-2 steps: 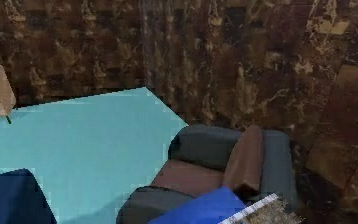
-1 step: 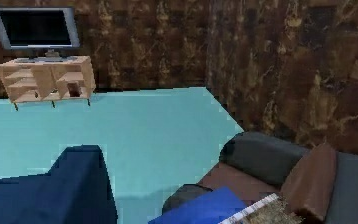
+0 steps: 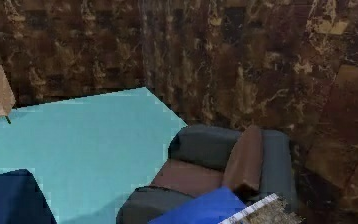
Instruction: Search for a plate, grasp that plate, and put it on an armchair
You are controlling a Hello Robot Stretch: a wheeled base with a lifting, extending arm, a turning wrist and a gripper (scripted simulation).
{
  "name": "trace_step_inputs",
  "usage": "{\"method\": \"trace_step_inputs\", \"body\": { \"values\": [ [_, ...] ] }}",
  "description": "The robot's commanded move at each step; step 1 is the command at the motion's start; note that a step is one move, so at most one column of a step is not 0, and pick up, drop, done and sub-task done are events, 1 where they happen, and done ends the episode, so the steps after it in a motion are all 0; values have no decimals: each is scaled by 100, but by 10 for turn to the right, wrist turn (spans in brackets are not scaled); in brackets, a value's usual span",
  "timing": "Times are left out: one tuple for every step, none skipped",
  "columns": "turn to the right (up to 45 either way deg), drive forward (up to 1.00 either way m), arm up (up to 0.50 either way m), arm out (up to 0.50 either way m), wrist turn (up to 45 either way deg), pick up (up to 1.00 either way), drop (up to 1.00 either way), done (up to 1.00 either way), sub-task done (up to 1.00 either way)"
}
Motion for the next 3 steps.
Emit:
{"method": "trace_step_inputs", "body": {
  "values": [
    [-150,0,0,0,0,0,0,0,0],
    [90,0,0,0,0,0,0,0,0],
    [450,0,0,0,0,0,0,0,0]
  ]
}}
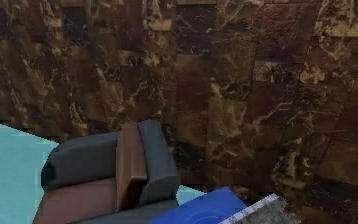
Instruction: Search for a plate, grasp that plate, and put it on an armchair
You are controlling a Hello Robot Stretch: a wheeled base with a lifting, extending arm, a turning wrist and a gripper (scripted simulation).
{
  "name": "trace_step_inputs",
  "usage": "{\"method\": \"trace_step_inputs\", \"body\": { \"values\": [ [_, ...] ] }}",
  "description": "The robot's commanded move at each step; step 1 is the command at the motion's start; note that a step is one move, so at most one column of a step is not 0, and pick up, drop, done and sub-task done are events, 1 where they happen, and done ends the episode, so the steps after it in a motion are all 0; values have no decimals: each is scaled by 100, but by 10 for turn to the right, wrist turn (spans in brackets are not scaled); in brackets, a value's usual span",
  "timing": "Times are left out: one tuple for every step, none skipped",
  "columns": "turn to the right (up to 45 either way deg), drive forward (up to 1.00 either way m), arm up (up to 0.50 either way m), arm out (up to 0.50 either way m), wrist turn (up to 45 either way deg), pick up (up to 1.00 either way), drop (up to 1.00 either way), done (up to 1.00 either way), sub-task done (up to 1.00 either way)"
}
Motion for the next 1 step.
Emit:
{"method": "trace_step_inputs", "body": {
  "values": [
    [210,0,0,0,0,0,0,0,0]
  ]
}}
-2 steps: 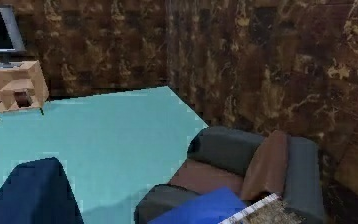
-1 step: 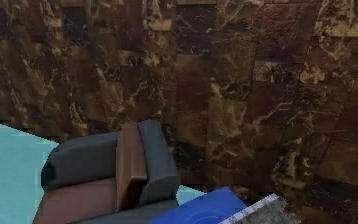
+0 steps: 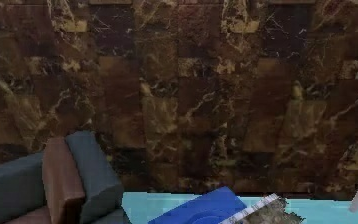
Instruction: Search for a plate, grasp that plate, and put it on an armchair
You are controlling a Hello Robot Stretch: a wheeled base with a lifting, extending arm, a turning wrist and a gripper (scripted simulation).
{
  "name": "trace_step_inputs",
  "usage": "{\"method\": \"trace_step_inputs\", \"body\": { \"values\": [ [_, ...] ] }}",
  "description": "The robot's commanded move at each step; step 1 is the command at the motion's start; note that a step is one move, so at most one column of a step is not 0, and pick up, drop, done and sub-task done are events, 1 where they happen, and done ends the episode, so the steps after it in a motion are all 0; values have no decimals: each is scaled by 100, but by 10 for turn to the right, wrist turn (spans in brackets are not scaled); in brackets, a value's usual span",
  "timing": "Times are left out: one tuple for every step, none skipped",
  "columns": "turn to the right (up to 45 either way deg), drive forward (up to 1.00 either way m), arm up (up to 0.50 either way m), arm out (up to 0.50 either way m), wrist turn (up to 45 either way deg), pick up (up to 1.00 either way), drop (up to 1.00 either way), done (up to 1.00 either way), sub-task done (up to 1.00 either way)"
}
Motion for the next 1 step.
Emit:
{"method": "trace_step_inputs", "body": {
  "values": [
    [0,25,0,0,0,0,0,0,0]
  ]
}}
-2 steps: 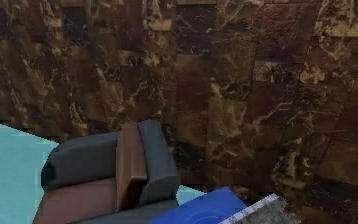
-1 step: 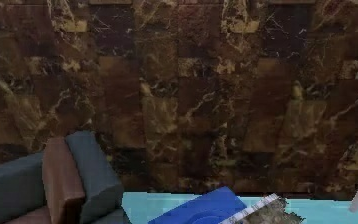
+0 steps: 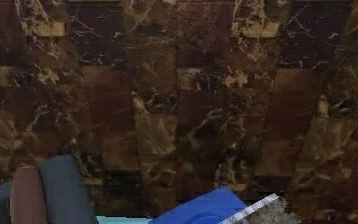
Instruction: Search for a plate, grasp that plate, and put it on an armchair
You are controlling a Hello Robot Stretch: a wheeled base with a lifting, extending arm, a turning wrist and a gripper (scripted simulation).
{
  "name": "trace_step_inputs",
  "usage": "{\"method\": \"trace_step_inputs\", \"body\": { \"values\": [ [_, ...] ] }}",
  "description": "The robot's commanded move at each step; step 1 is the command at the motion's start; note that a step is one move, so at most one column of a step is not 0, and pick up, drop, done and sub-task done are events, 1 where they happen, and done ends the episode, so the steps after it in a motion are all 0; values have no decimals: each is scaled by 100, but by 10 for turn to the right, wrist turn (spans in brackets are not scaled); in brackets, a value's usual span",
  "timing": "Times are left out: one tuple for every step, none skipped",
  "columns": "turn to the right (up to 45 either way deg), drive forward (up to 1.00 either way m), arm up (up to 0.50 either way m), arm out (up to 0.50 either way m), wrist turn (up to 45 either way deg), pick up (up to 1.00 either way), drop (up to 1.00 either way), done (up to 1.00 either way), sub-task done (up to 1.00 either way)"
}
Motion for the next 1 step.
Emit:
{"method": "trace_step_inputs", "body": {
  "values": [
    [-450,0,0,0,0,0,0,0,0]
  ]
}}
